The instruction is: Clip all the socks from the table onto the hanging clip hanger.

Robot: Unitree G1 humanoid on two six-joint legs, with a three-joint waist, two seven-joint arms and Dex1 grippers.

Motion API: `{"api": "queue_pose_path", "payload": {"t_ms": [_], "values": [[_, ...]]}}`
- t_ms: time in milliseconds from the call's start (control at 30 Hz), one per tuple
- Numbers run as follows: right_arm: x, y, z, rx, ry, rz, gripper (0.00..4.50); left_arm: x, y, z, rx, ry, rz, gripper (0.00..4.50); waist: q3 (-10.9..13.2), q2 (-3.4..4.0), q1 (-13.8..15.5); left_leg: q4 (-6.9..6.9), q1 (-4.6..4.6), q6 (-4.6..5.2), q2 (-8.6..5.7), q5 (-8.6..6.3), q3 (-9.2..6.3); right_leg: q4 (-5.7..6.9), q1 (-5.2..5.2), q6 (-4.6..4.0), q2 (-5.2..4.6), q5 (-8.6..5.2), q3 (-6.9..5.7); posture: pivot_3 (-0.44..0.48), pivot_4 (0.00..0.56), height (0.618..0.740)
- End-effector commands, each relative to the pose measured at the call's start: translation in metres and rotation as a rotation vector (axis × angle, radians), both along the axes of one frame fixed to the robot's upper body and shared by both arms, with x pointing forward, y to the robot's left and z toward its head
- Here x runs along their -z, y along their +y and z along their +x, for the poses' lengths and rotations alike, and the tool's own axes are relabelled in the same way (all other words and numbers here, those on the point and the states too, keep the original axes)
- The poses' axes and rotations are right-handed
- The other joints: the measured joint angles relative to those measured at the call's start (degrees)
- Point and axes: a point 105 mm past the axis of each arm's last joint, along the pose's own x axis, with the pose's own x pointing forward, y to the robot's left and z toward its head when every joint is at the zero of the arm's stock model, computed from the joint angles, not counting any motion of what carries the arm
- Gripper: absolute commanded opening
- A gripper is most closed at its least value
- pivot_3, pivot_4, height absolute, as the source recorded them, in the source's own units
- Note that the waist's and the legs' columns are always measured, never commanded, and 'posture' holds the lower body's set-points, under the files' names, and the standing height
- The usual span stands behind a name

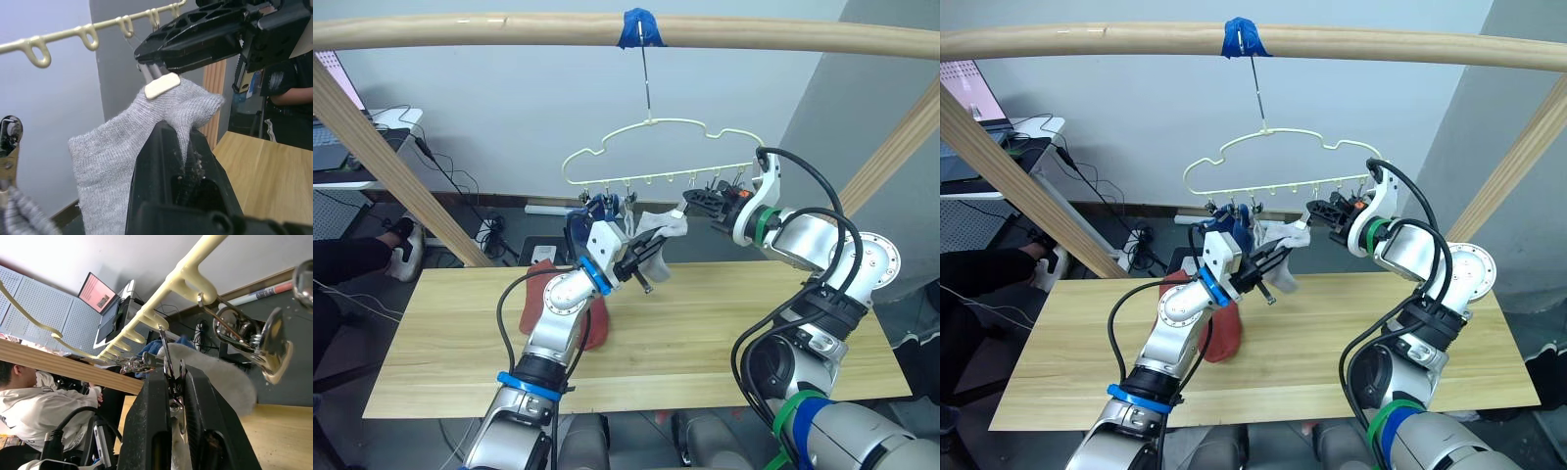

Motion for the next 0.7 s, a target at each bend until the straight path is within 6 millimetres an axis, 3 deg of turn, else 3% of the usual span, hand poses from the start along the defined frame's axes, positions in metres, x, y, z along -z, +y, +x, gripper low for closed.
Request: {"api": "queue_pose_path", "payload": {"t_ms": [33, 100, 300, 400, 500, 700], "values": [[-0.008, 0.000, -0.003, 0.002, -0.037, 0.002, 0.06, -0.011, -0.004, -0.003, 0.017, -0.047, -0.019, 0.01, 0.00, 0.00, 0.00, 0.00, 0.00, 0.00, 0.00, 0.00, 0.00, 0.00, 0.00, 0.00, 0.00, 0.00, 0.00, -0.062, 0.182, 0.740], [-0.008, 0.000, -0.004, 0.000, -0.038, -0.004, 0.06, -0.012, -0.004, -0.003, 0.021, -0.048, -0.023, 0.01, 0.00, 0.00, -0.01, 0.01, 0.00, 0.00, -0.01, 0.00, 0.00, 0.01, 0.00, 0.00, 0.00, 0.00, 0.00, -0.062, 0.184, 0.740], [-0.007, 0.000, -0.006, -0.014, -0.050, -0.011, 2.06, -0.013, -0.005, -0.002, 0.020, -0.064, -0.009, 0.00, 0.00, 0.01, -0.08, 0.00, 0.00, 0.00, 0.00, 0.00, 0.01, 0.00, -0.01, 0.00, 0.00, 0.00, 0.00, -0.070, 0.183, 0.740], [-0.006, -0.012, -0.009, 0.010, -0.075, -0.073, 3.08, -0.011, -0.010, -0.004, 0.051, -0.046, -0.007, 0.00, 0.01, 0.01, -0.06, 0.00, -0.01, 0.00, 0.00, 0.00, 0.01, -0.02, -0.01, 0.01, 0.00, 0.00, 0.01, -0.080, 0.186, 0.740], [-0.004, -0.027, -0.015, 0.046, -0.110, -0.162, 4.10, -0.006, -0.018, -0.006, 0.099, 0.008, -0.016, 0.74, 0.01, 0.02, -0.09, 0.01, -0.04, 0.00, -0.03, 0.00, 0.02, -0.08, -0.01, 0.01, -0.03, -0.01, 0.01, -0.096, 0.190, 0.740], [-0.006, -0.051, -0.034, 0.112, -0.202, -0.327, 4.11, 0.005, -0.033, -0.007, 0.173, 0.139, -0.036, 2.51, 0.04, 0.07, -0.58, -0.01, -0.05, 0.01, -0.02, -0.01, 0.04, -0.16, -0.01, 0.06, -0.03, -0.04, 0.02, -0.130, 0.194, 0.740]]}}
